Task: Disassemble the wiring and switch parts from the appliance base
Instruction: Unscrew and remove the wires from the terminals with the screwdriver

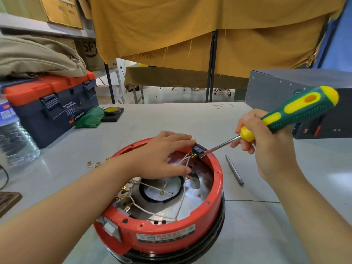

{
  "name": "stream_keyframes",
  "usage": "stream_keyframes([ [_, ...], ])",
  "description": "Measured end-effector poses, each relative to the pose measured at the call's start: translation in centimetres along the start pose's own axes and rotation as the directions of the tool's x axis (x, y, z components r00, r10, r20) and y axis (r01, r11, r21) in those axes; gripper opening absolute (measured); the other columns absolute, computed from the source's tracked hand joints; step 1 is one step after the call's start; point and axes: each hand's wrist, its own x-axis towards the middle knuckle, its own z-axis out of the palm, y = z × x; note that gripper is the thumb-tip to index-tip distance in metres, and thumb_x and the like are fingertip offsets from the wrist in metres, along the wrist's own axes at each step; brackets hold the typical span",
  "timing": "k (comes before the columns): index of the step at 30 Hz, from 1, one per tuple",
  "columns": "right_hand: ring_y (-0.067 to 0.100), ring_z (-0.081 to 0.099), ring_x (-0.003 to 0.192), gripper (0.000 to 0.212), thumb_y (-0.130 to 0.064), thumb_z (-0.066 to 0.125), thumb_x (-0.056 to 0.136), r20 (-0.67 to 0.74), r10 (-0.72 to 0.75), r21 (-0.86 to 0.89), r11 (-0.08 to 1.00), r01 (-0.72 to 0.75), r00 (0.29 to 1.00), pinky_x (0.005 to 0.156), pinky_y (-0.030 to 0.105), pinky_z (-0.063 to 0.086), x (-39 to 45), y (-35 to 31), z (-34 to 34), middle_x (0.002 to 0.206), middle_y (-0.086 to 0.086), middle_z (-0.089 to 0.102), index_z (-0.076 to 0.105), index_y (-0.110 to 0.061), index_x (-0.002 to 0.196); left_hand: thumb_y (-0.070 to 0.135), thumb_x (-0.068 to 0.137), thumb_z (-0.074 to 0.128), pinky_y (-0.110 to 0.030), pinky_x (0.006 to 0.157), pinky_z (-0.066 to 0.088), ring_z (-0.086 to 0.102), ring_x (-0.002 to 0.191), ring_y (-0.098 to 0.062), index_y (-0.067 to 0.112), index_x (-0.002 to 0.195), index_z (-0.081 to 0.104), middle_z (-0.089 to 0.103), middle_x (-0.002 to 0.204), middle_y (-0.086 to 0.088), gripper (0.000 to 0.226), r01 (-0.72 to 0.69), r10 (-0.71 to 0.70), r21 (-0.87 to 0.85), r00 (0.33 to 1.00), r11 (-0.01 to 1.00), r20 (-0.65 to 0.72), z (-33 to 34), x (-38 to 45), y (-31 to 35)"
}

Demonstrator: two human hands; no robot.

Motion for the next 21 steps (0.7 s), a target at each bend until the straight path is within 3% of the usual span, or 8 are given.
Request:
stream_keyframes([
  [4, 0.022, 0.045, 0.044, 0.023, -0.02, 0.051, 0.079, 0.008, -0.04, -0.062, 0.997, 0.041, 0.999, 0.043, 0.008, 0.038, -0.17, -0.25, -0.02, 0.042, -0.006, 0.044, 0.051, -0.008, 0.059, 0.053, 0.086, 0.056, -0.021, 0.108, 0.016, 0.016, 0.137, -0.003, 0.041, 0.142, 0.031, 0.024, 0.152, 0.014, 0.062, 0.004, -0.006, -0.038, 0.999, 0.999, -0.045, 0.09, -0.14, -0.29],
  [8, 0.024, 0.047, 0.048, 0.02, -0.014, 0.047, 0.079, 0.025, -0.048, -0.101, 0.994, 0.05, 0.999, 0.044, 0.008, 0.037, -0.32, -0.29, 0.02, 0.043, -0.005, 0.044, 0.051, -0.01, 0.06, 0.043, 0.085, 0.062, -0.002, 0.093, 0.025, 0.036, 0.119, 0.001, 0.034, 0.128, 0.049, 0.048, 0.136, 0.011, 0.046, -0.032, 0.016, -0.12, 0.992, 0.992, -0.128, -0.12, -0.17, -0.18],
  [11, 0.02, 0.048, 0.047, 0.019, -0.017, 0.05, 0.078, 0.044, -0.066, -0.11, 0.991, 0.07, 0.997, 0.045, 0.008, 0.037, -0.36, -0.32, -0.06, 0.044, -0.006, 0.046, 0.052, -0.01, 0.061, 0.039, 0.083, 0.066, -0.018, 0.093, 0.039, 0.049, 0.11, -0.006, 0.031, 0.112, 0.055, 0.057, 0.124, 0.006, 0.032, -0.009, -0.017, -0.199, 0.991, 0.98, -0.131, -0.26, -0.18, -0.09],
  [13, 0.016, 0.049, 0.047, 0.02, -0.026, 0.052, 0.074, 0.06, -0.084, -0.108, 0.99, 0.09, 0.995, 0.046, 0.007, 0.037, -0.42, -0.36, 0.02, 0.046, -0.006, 0.048, 0.052, -0.011, 0.061, 0.038, 0.083, 0.066, -0.024, 0.091, 0.039, 0.049, 0.111, -0.01, 0.029, 0.101, 0.059, 0.057, 0.122, 0.003, 0.021, -0.007, -0.016, -0.191, 0.993, 0.982, -0.121, -0.28, -0.1, -0.12],
  [14, 0.014, 0.05, 0.047, 0.023, -0.031, 0.05, 0.073, 0.069, -0.09, -0.109, 0.989, 0.097, 0.994, 0.046, 0.007, 0.037, -0.46, -0.37, 0.09, 0.047, -0.007, 0.049, 0.052, -0.011, 0.062, 0.037, 0.083, 0.066, -0.02, 0.09, 0.038, 0.048, 0.112, -0.005, 0.028, 0.097, 0.06, 0.057, 0.123, 0.002, 0.017, -0.015, -0.007, -0.188, 0.993, 0.982, -0.118, -0.27, -0.08, -0.16],
  [17, 0.009, 0.051, 0.047, 0.028, -0.034, 0.047, 0.073, 0.088, -0.102, -0.133, 0.985, 0.113, 0.991, 0.046, 0.007, 0.037, -0.5, -0.35, 0.19, 0.048, -0.009, 0.05, 0.051, -0.009, 0.062, 0.034, 0.084, 0.067, 0.0, 0.088, 0.027, 0.031, 0.105, 0.032, 0.027, 0.092, 0.063, 0.054, 0.129, 0.008, 0.011, -0.034, 0.014, -0.198, 0.995, 0.98, -0.102, -0.18, -0.05, -0.32],
  [21, 0.007, 0.051, 0.047, 0.029, -0.033, 0.047, 0.074, 0.11, -0.117, -0.172, 0.976, 0.135, 0.987, 0.047, 0.007, 0.036, -0.48, -0.35, 0.05, 0.051, -0.009, 0.051, 0.051, -0.007, 0.062, 0.032, 0.085, 0.066, 0.007, 0.083, 0.023, 0.021, 0.1, 0.041, 0.025, 0.089, 0.063, 0.055, 0.128, 0.008, 0.009, -0.035, 0.017, -0.196, 0.995, 0.98, -0.096, 0.01, 0.02, -0.5],
])
